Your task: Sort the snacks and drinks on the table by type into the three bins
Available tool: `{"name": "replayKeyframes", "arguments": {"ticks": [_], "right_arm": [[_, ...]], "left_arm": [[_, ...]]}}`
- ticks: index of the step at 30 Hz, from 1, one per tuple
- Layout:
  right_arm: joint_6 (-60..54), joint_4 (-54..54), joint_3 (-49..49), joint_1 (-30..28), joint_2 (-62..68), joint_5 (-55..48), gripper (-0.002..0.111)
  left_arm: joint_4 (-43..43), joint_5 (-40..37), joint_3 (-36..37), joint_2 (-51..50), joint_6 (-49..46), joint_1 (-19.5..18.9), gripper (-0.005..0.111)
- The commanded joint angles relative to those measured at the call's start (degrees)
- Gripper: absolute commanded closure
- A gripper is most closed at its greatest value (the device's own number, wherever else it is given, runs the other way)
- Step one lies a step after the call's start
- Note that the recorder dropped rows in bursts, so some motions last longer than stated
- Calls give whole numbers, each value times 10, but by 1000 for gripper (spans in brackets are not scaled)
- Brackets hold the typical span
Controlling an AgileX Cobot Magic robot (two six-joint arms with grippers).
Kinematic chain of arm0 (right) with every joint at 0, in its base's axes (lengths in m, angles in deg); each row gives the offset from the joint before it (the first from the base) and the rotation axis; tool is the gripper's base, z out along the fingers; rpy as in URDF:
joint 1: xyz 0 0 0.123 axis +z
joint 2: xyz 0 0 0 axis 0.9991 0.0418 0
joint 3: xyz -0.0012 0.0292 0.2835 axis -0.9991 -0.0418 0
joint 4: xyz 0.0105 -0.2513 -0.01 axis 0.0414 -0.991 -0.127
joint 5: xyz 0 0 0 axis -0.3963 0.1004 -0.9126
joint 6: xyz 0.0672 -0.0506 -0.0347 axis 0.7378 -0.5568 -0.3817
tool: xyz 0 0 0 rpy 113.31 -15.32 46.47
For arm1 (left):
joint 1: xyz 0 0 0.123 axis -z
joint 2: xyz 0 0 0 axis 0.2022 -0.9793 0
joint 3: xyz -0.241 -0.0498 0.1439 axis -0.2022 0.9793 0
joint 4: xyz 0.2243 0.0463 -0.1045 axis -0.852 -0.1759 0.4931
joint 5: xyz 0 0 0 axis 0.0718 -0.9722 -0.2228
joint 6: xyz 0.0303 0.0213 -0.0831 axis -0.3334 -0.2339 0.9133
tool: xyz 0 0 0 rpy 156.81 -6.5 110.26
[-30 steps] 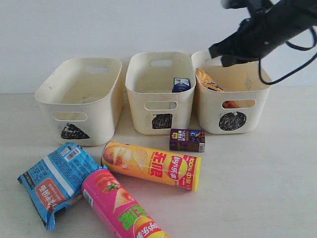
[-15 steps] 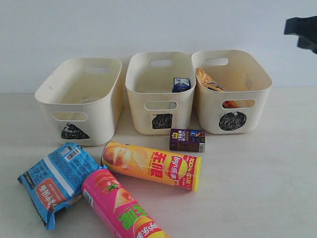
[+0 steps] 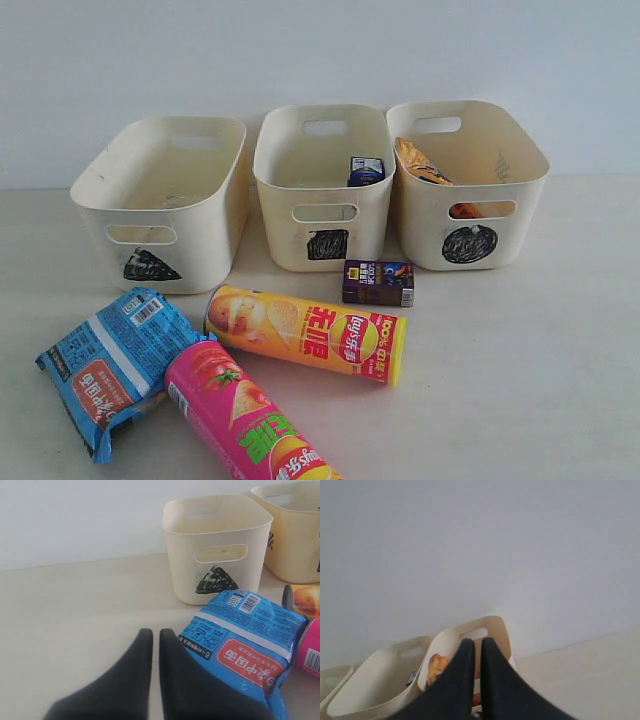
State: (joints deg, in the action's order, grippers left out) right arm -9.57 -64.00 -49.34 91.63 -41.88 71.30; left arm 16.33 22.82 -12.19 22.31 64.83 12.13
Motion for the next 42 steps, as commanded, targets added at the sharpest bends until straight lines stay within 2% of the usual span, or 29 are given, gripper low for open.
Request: {"name": "replayKeyframes", "arguments": {"ticks": [1, 6, 14, 16, 20, 24, 25, 29, 30, 32, 33, 34, 36, 38, 39, 41, 42], "right_arm": [[126, -121, -35, -1, -71, -29, 107], [184, -203, -49, -1, -138, -86, 107], [182, -212, -49, -1, -227, -162, 107], [178, -212, -49, -1, -228, -161, 107], [178, -212, -49, -1, -228, -164, 107], [178, -212, -49, -1, -228, -176, 107], [178, -212, -49, -1, -228, -177, 107], [178, -212, -49, -1, -228, -187, 107], [179, -212, -49, -1, -228, -189, 107], [179, -212, -49, -1, -228, -189, 107], [179, -212, -49, -1, -228, -189, 107], [179, -212, -49, -1, -228, -189, 107], [179, -212, -49, -1, -228, -189, 107], [179, -212, -49, -1, -228, -191, 107], [179, -212, -49, -1, -228, -192, 107], [182, -212, -49, -1, -228, -195, 107], [183, -212, -49, -1, -228, -195, 107]], "left_arm": [[1, 3, 2, 2, 4, 1, 102], [1, 3, 2, 2, 4, 1, 102], [2, 15, 2, 2, 4, 1, 102], [24, 57, 2, 2, 10, 1, 102], [134, 172, 2, 2, 47, 1, 102], [141, 328, 2, 2, 66, 1, 102], [141, 351, 2, 2, 94, 1, 102], [141, 416, 1, 2, 340, 1, 102], [141, 428, -2, 2, 356, 1, 102], [141, 452, -3, 2, 332, 1, 102], [141, 452, -10, 2, 338, 1, 102], [141, 414, -35, 2, 361, 1, 102], [132, 323, -76, 2, 340, 1, 102], [100, 216, -134, 2, 271, 1, 102], [52, 130, -191, -2, 210, 1, 102], [24, 62, -269, -26, 150, 2, 102], [21, 53, -288, -34, 129, 5, 102]]}}
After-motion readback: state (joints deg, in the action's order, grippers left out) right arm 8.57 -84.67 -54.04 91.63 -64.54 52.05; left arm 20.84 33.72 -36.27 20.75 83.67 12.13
